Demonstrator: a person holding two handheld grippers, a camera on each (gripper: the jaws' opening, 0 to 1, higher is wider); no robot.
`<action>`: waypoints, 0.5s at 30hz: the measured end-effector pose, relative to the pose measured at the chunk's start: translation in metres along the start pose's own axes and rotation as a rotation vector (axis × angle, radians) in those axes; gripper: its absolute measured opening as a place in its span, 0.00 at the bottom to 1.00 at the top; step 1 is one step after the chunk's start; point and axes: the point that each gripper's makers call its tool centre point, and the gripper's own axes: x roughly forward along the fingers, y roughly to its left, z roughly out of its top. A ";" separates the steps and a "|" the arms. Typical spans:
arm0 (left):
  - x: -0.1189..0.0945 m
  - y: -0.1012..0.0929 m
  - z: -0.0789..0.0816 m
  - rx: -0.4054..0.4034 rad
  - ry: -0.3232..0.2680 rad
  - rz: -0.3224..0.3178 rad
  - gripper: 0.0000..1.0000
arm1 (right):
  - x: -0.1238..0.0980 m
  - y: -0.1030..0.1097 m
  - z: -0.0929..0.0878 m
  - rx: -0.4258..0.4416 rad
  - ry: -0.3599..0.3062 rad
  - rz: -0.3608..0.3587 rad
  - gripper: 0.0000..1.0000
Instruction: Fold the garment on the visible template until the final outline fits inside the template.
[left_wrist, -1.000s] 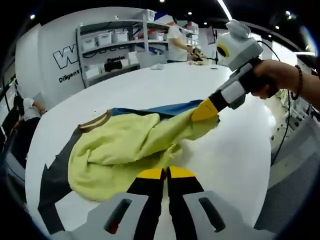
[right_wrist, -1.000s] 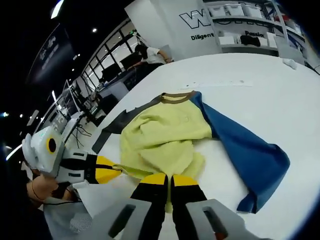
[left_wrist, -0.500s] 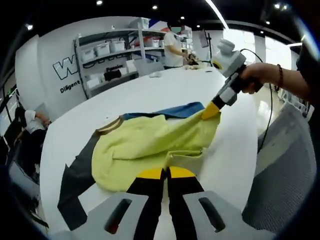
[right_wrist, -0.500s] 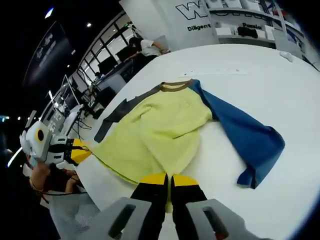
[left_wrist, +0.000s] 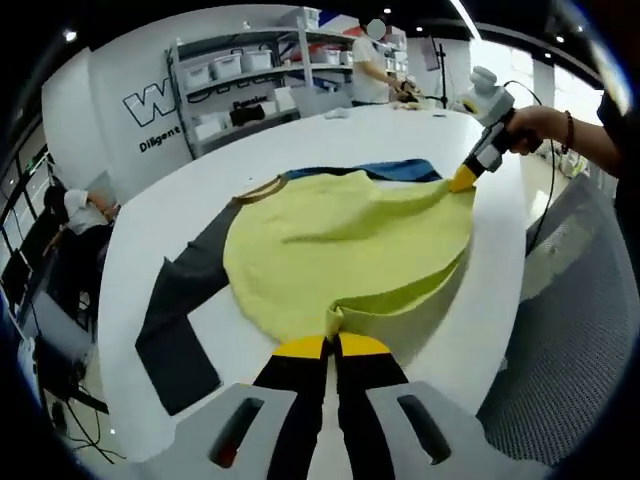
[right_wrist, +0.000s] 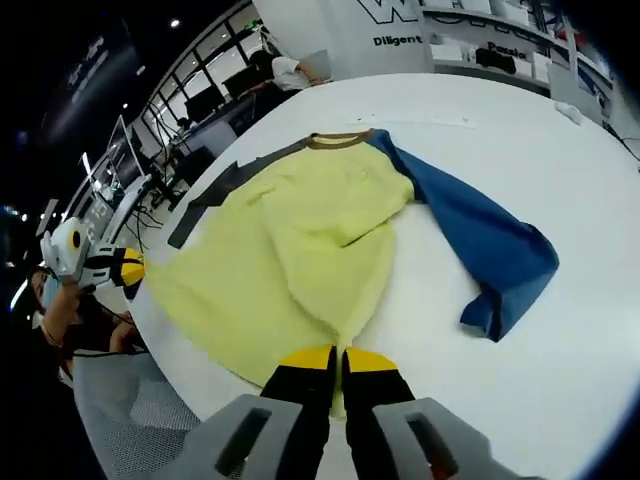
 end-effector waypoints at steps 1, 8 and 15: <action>0.000 0.001 -0.001 0.002 0.000 0.003 0.06 | 0.001 0.001 -0.002 -0.003 0.004 0.000 0.00; 0.003 0.003 -0.022 -0.006 0.044 0.022 0.06 | 0.011 0.007 -0.023 -0.028 0.045 -0.006 0.00; 0.004 0.006 -0.037 -0.020 0.075 0.043 0.06 | 0.017 0.015 -0.033 -0.059 0.050 0.003 0.00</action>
